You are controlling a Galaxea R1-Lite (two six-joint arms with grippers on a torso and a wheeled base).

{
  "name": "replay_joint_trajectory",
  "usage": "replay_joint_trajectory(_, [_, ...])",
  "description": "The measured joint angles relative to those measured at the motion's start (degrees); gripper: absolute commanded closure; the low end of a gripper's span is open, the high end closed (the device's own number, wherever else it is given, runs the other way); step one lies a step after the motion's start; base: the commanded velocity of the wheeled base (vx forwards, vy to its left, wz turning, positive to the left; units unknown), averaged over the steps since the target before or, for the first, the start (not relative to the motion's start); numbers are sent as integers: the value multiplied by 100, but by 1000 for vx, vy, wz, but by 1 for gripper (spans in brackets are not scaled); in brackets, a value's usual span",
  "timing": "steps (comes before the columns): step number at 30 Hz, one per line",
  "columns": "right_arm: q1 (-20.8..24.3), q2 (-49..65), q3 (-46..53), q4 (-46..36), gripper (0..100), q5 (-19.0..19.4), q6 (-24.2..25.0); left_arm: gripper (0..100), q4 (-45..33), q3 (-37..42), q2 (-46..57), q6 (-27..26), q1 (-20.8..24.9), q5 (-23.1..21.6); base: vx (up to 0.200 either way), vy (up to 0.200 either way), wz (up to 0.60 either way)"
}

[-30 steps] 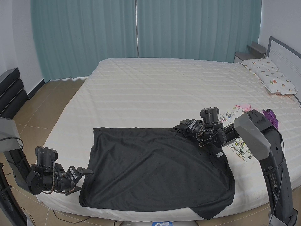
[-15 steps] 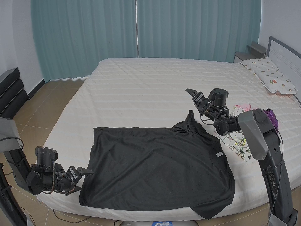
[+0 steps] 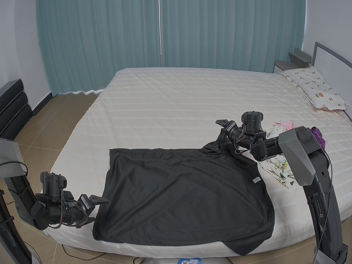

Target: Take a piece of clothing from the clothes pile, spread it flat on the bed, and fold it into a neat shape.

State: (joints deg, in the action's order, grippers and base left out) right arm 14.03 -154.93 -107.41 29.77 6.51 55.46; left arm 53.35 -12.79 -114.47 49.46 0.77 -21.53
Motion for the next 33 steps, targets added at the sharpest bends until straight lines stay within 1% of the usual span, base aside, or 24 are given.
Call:
replay_joint_trajectory(7, [138, 289, 914, -178, 0, -41, -17, 0, 84, 50, -16, 0, 5, 7, 0, 0, 0])
replay_joint_trajectory(13, [230, 339, 1052, -196, 0, -39, -20, 0, 98, 72, -24, -2, 5, 10, 0, 0, 0])
replay_joint_trajectory(21, [388, 7, 535, -336, 0, -49, -9, 0, 98, 74, -30, -9, 11, 10, 0, 0, 0])
replay_joint_trajectory(29, [449, -425, -378, -735, 0, -110, 27, 0, 95, 76, -33, -17, 11, 5, 0, 0, 0])
replay_joint_trajectory(31, [462, -551, -538, -667, 0, -156, 35, 0, 98, 76, -33, -17, 11, 2, 0, 0, 0])
replay_joint_trajectory(33, [471, -656, -634, -358, 0, -184, 33, 0, 95, 76, -33, -16, 11, 0, 0, 0, 0])
